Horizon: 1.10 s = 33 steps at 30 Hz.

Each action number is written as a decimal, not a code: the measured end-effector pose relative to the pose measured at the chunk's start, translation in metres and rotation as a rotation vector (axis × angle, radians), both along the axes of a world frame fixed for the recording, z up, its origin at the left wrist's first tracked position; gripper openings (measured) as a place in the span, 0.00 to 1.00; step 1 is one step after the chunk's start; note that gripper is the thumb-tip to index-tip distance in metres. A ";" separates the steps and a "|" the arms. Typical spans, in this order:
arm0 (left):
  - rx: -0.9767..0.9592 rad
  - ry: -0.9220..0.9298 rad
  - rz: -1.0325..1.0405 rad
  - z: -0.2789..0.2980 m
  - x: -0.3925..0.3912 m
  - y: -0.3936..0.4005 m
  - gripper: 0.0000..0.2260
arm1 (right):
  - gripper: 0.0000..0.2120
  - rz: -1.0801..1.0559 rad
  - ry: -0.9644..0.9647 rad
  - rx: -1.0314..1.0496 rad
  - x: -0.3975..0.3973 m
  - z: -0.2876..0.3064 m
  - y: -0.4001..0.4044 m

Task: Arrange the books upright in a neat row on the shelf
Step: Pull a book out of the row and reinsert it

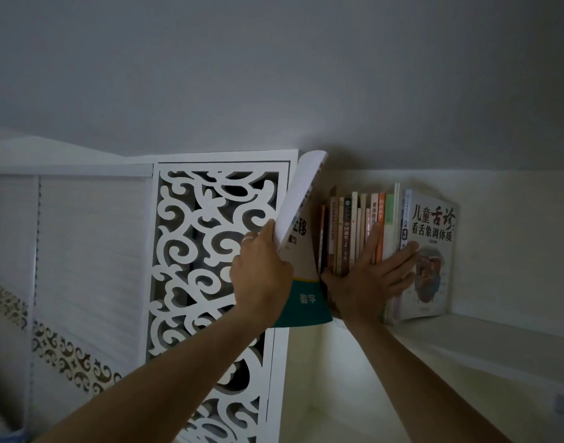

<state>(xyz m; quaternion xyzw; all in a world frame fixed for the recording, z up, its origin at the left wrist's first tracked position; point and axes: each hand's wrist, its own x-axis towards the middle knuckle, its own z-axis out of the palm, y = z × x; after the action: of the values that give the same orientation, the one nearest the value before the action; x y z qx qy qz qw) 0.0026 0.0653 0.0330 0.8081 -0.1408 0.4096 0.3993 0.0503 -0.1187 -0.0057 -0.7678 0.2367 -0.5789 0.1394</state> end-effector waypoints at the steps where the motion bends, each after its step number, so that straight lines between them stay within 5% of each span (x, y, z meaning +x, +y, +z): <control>1: 0.024 -0.003 0.006 0.010 0.001 -0.003 0.17 | 0.67 -0.009 -0.002 -0.001 0.000 0.000 0.000; 3: 0.073 -0.040 0.024 0.027 0.003 -0.010 0.14 | 0.67 -0.013 -0.005 -0.009 0.001 0.000 -0.001; 9: 0.121 -0.101 0.018 0.001 0.036 -0.035 0.29 | 0.67 0.011 -0.006 -0.019 0.001 -0.002 -0.002; 19: -0.374 0.245 -0.335 -0.012 0.081 -0.095 0.11 | 0.66 -0.019 0.001 -0.043 0.001 -0.003 -0.004; 25: -0.256 0.193 -0.501 -0.014 0.114 -0.103 0.10 | 0.65 -0.003 0.020 -0.066 0.001 -0.006 -0.009; 30: -0.224 -0.118 -0.519 -0.020 0.118 -0.106 0.18 | 0.63 -0.019 0.023 -0.085 -0.001 -0.005 -0.011; 33: 0.117 -0.562 -0.116 -0.034 0.130 -0.100 0.23 | 0.64 -0.021 0.035 -0.098 -0.003 -0.007 -0.012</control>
<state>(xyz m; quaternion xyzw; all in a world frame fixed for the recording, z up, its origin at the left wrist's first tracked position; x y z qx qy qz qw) 0.1325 -0.0347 -0.0012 0.6752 -0.3152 0.5851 0.3200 0.0469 -0.1303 -0.0123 -0.7812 0.2183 -0.5777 0.0914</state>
